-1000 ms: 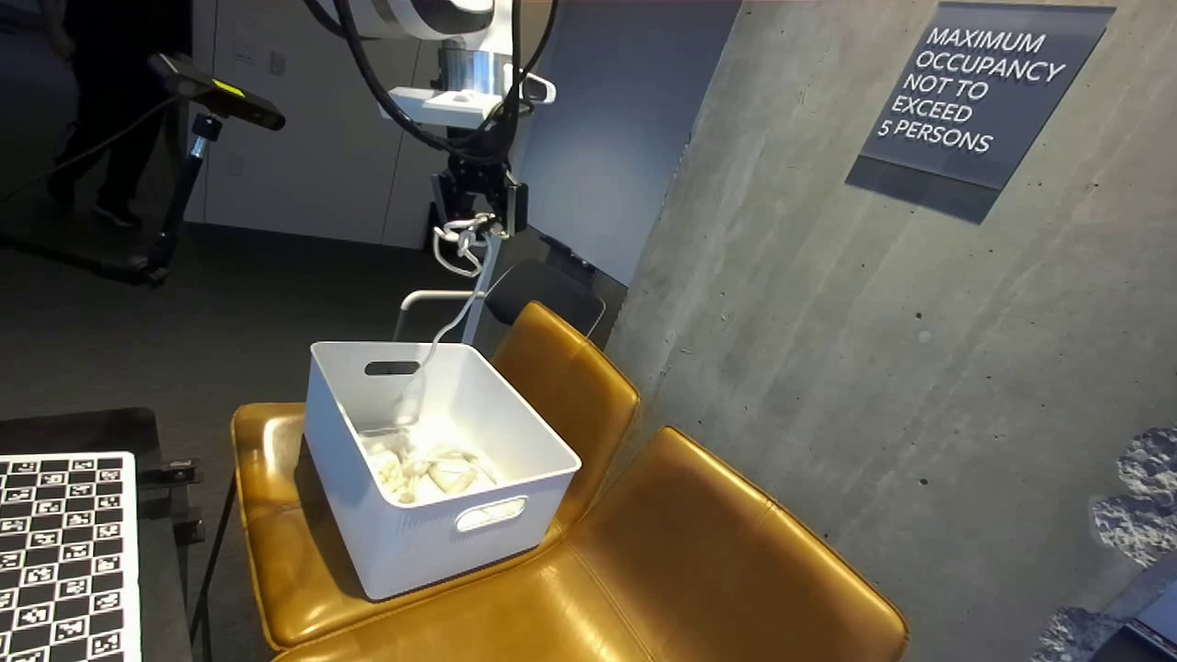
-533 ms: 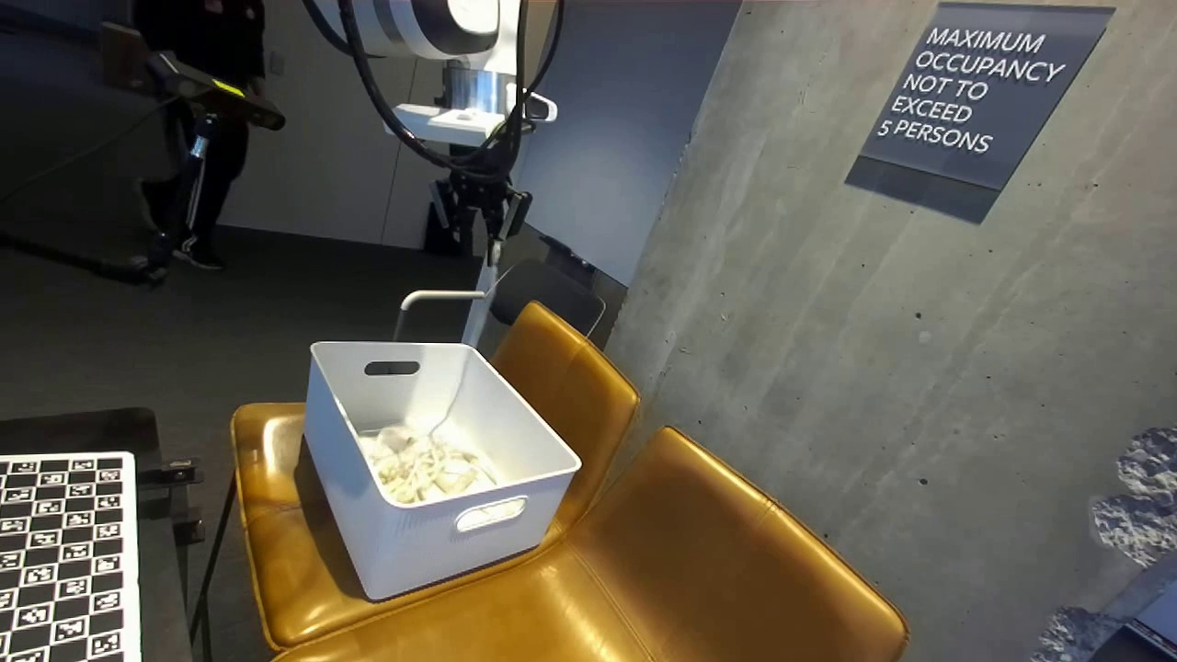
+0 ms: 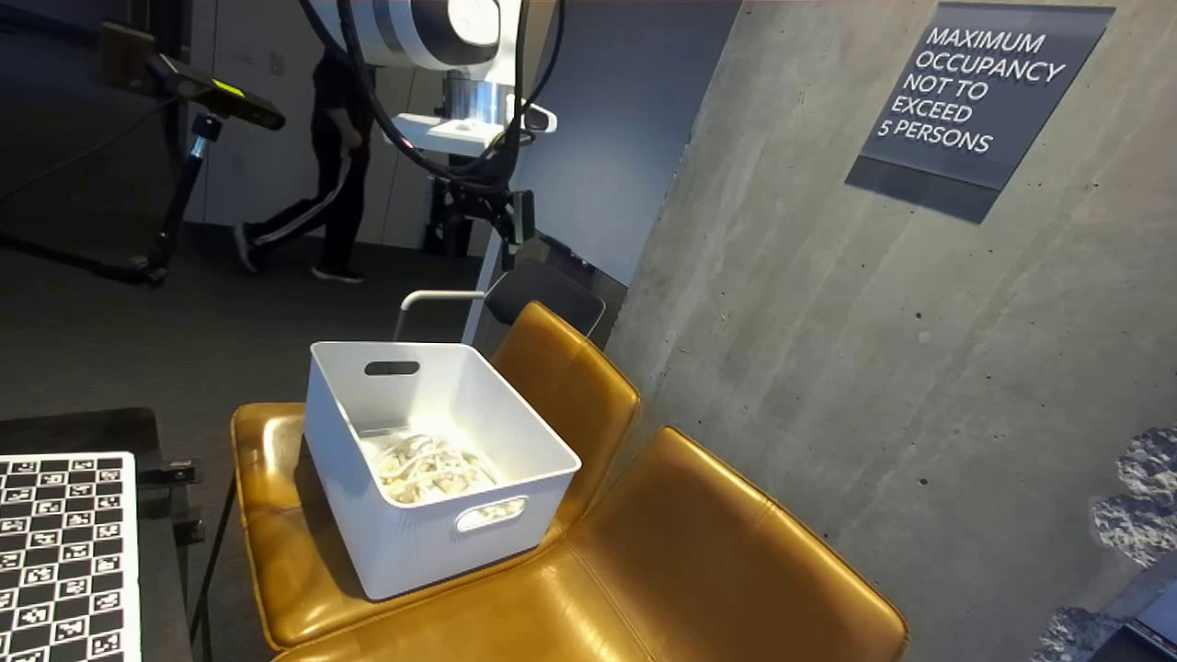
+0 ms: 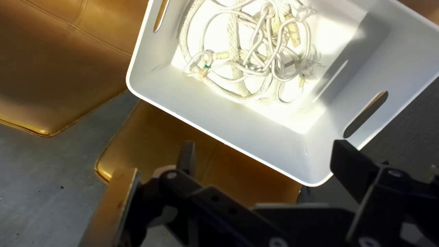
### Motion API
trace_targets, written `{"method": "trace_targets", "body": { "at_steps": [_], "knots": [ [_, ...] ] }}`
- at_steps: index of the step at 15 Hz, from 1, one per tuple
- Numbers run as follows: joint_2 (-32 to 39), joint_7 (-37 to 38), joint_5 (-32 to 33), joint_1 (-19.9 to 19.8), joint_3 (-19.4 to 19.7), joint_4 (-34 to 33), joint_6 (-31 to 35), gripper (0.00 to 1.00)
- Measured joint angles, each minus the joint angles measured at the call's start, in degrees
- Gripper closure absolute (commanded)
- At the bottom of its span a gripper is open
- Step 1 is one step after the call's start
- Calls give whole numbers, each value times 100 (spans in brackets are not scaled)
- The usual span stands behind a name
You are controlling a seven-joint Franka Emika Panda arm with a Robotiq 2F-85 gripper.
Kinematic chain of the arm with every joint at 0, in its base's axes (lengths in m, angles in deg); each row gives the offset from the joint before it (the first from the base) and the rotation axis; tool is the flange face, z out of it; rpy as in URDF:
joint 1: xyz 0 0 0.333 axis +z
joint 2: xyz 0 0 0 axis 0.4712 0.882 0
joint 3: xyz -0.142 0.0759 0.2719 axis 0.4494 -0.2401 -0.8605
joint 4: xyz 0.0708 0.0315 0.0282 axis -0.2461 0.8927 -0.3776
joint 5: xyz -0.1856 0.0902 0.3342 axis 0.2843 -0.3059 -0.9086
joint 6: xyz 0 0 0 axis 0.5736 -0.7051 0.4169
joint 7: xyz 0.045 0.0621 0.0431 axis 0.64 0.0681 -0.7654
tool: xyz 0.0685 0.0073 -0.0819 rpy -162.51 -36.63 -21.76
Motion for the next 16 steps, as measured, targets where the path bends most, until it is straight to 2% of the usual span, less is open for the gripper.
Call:
{"method": "trace_targets", "body": {
  "at_steps": [16],
  "knots": [
    [1,0,0,-1,55,73,0,0]
  ]
}}
